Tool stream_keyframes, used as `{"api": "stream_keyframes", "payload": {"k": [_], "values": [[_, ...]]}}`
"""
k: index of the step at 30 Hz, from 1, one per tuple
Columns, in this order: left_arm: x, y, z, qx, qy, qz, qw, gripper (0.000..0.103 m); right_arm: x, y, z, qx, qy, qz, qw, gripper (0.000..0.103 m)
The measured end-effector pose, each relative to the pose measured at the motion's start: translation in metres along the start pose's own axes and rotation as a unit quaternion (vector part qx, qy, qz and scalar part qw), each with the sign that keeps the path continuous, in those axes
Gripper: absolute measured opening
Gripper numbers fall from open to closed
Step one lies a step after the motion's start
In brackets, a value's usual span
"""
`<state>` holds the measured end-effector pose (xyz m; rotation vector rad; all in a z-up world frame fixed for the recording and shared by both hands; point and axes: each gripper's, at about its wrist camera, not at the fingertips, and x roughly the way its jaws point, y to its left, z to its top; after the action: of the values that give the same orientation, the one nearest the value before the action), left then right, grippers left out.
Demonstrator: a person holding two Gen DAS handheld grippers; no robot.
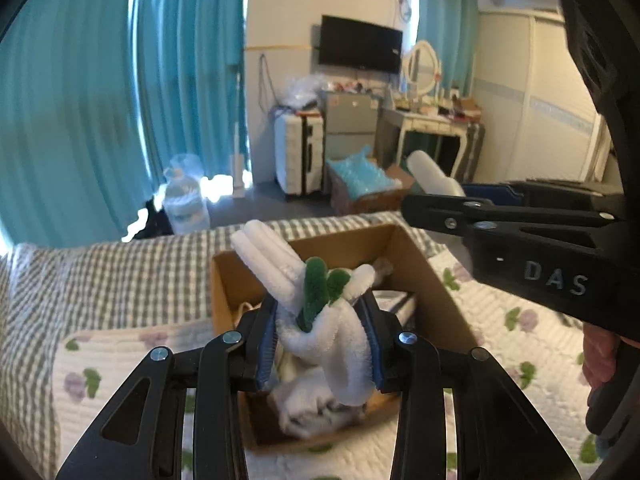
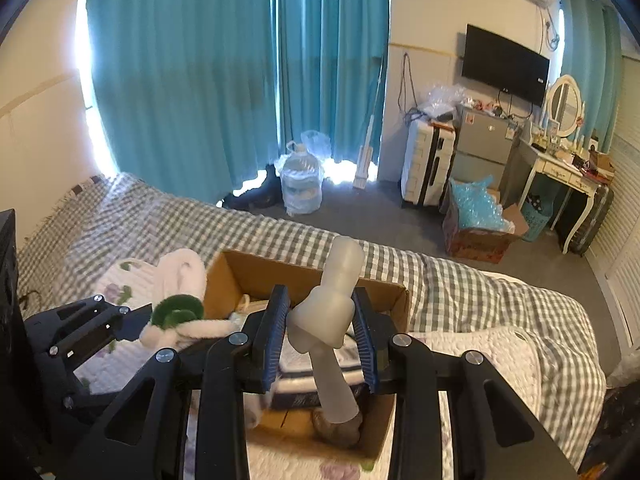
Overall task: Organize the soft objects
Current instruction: 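Drop the toy and white strip into the box, opening both tools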
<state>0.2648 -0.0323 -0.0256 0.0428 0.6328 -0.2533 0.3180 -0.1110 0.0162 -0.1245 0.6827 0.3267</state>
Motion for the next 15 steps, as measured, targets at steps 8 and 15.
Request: {"api": "stream_keyframes", "payload": {"k": [8,15], "values": [[0.048,0.006,-0.001,0.001,0.014,0.018,0.9997,0.052,0.072,-0.024,-0.01,0.035,0.037,0.02,0.999,0.033],[0.049,0.005,-0.006,-0.002,0.008,0.048,0.9988,0.081,0.073,-0.041,-0.015,0.067,0.032,0.007,0.997,0.071]]}}
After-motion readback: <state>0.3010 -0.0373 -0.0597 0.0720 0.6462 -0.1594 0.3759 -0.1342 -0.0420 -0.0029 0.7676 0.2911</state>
